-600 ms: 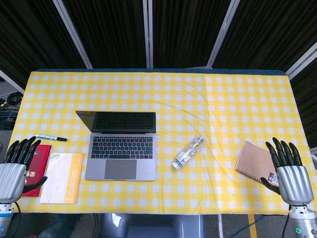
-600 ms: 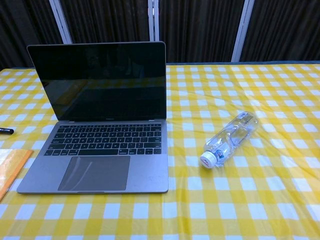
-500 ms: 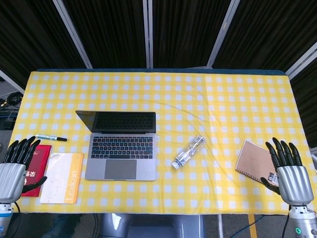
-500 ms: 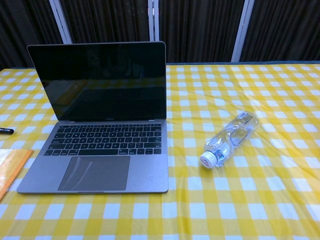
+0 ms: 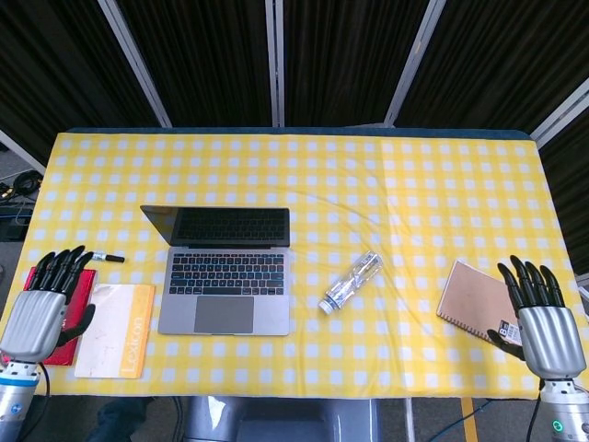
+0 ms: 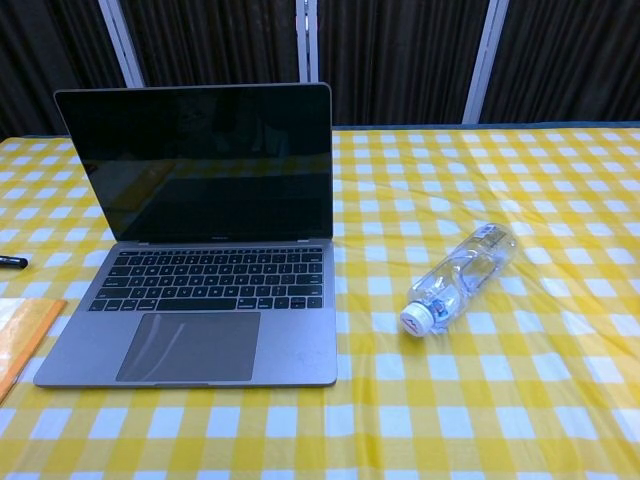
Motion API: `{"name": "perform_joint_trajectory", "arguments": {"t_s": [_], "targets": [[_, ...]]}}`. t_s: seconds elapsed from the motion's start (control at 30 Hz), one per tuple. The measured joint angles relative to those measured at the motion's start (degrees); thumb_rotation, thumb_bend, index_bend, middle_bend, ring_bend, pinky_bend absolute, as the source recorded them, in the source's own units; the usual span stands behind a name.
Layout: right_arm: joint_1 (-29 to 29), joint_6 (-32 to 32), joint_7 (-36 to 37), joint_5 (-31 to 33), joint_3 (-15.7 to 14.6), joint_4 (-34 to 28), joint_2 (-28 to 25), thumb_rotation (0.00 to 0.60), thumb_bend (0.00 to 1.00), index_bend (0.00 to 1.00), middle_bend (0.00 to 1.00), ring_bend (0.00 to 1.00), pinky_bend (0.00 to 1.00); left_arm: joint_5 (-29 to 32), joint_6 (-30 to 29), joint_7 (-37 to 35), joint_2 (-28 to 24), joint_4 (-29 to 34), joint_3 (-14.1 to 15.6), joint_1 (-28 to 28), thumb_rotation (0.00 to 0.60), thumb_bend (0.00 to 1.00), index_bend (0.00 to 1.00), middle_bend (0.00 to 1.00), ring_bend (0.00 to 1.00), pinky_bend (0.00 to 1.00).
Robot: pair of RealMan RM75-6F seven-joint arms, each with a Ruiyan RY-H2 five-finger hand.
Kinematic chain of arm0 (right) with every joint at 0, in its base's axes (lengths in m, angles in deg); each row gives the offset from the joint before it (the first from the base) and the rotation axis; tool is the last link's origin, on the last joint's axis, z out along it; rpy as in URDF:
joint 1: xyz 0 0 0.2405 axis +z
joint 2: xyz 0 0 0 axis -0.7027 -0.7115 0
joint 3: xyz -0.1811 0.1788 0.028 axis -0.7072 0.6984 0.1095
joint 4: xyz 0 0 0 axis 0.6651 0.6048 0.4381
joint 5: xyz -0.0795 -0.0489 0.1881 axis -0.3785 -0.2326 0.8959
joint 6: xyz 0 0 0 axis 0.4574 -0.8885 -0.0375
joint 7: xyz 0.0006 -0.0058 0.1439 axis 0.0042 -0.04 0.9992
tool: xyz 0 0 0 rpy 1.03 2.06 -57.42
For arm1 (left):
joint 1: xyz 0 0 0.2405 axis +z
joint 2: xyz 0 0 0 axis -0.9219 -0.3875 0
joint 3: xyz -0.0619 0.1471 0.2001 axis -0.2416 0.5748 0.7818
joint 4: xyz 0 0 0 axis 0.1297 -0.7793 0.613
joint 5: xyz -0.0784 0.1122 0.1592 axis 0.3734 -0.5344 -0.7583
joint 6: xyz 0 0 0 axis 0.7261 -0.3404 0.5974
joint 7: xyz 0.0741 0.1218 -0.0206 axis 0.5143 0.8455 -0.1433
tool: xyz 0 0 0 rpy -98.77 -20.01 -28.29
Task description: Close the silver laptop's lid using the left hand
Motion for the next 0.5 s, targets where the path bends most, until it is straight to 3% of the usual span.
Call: {"name": "perform_joint_trajectory", "arguments": {"t_s": [0.17,0.4,0.5], "targets": [[0.1,1.3,1.5,1.3,0.0,0.0,-0.8,0.600,0.00,0.00,0.00,0.00,0.00,5.3,6.3,3.1,-0.6,4.0,-4.7,-5.8,0.600,1.00,0.00,0.00,0.00,0.00],[0.3,2.3,1.9,2.1,0.0,0.0,-1.0,0.600,0.00,0.00,0.00,0.00,0.00,24.3,17.8,10.4,-0.5,5.8,-13.2,-18.4,0.600,1.00,0.00,0.00,0.00,0.00],[0.4,2.6,1.8,2.3,0.0,0.1,-1.0,0.600,0.00,0.00,0.00,0.00,0.00,30.3,23.2,13.2,0.2,4.4,-15.1,-24.2,0.600,1.00,0.00,0.00,0.00,0.00]]}}
